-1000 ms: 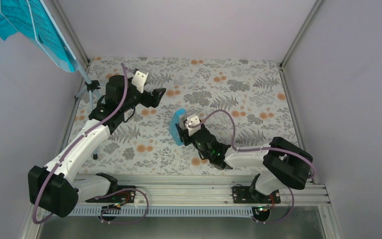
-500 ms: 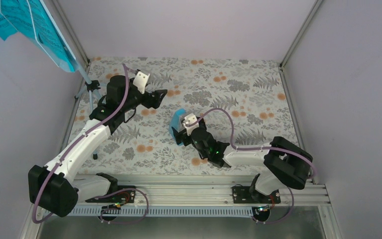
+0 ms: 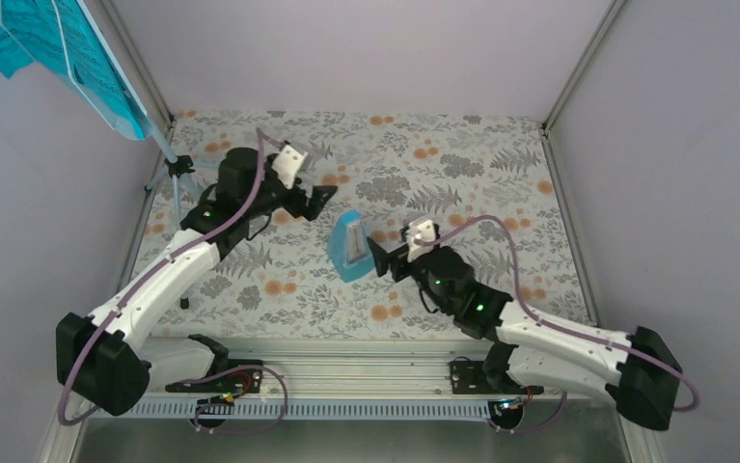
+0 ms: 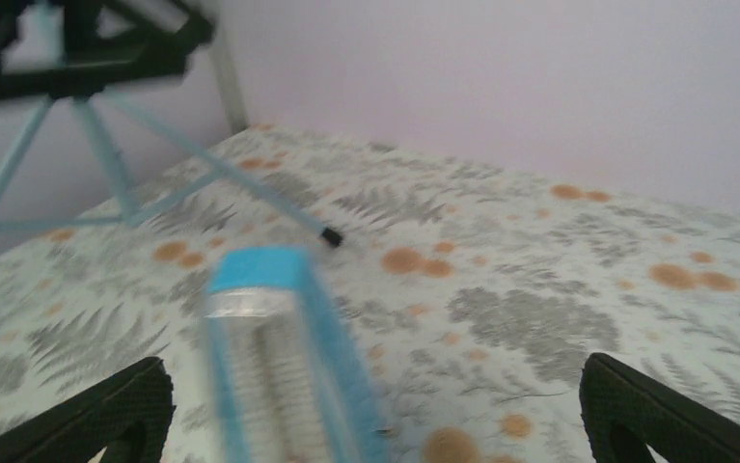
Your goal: Pack up the instrument practice props
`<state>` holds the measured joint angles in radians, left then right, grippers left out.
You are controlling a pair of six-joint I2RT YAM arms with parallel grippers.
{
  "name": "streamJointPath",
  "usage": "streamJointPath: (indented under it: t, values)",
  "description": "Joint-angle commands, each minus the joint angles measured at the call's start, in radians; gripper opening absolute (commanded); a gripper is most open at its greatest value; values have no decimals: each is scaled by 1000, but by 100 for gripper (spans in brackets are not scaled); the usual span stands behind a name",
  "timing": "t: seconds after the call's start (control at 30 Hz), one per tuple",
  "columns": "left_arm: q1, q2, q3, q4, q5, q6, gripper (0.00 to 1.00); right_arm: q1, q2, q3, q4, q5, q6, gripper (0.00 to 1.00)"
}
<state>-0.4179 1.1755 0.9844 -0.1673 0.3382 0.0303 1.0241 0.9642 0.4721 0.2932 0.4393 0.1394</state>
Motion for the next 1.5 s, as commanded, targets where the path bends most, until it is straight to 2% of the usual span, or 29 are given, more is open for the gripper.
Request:
streamJointPath:
  t: [0.0, 0.1, 0.2, 0.3, 0.5, 0.57, 0.77, 1.33, 1.47]
  values:
    - [-149, 93, 84, -143, -15, 110, 97, -175, -104, 0, -137, -60, 86, 100]
    - [-223, 142, 82, -191, -39, 130, 97, -357, -117, 20, -198, -183, 145, 100]
    - [-240, 161, 78, -193, -38, 135, 97, -469, -114, 19, -210, -272, 171, 100]
    - [-240, 184, 88, -205, -8, 142, 98, -503, -114, 5, -200, -312, 194, 100]
    - [-242, 203, 89, -214, -48, 136, 97, -518, -115, -25, -178, -342, 236, 100]
    - [-242, 204, 88, -214, -52, 136, 94, -519, -116, -27, -178, -348, 242, 100]
    - [-242, 210, 88, -215, -46, 138, 74, -522, -122, -29, -181, -349, 244, 100]
    - [-242, 216, 84, -212, -53, 140, 41, -523, -148, -50, -189, -333, 251, 100]
    - [-242, 216, 85, -211, -53, 139, 36, -525, -150, -53, -189, -332, 252, 100]
